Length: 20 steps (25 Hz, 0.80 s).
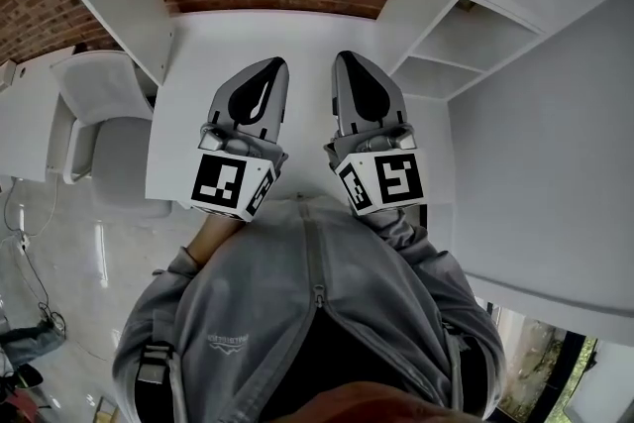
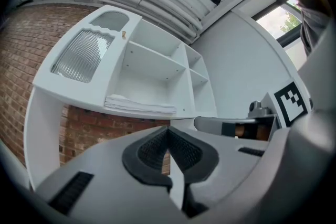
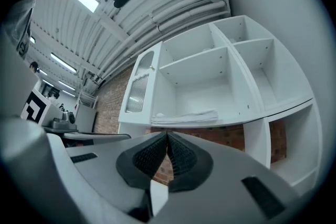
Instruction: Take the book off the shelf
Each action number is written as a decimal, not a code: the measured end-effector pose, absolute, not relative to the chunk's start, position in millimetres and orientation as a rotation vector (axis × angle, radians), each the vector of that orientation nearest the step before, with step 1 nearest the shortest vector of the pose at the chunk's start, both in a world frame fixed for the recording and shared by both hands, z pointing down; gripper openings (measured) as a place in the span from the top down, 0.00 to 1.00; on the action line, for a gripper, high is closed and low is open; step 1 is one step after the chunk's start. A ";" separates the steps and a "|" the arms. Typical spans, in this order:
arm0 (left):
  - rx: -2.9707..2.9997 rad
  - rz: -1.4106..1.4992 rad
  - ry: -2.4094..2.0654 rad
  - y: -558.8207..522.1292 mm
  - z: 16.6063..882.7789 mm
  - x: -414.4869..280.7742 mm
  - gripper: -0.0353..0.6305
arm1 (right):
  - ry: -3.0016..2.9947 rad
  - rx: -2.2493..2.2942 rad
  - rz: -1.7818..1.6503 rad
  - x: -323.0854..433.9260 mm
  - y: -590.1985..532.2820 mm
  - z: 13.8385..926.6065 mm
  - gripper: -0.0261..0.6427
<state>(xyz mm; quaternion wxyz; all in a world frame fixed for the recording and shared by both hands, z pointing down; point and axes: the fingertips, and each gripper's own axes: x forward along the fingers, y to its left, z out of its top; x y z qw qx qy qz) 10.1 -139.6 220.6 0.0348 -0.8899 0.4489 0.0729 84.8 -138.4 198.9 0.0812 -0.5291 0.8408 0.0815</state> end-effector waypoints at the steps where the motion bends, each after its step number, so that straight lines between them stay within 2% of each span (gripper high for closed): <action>1: -2.730 0.229 1.391 -142.2 220.3 13.5 0.94 | 2.521 -1.567 0.245 87.2 -141.6 198.8 0.92; 20: -2.707 0.206 1.424 -177.4 209.5 18.7 0.94 | 2.520 -1.500 0.210 88.7 -172.6 194.6 0.92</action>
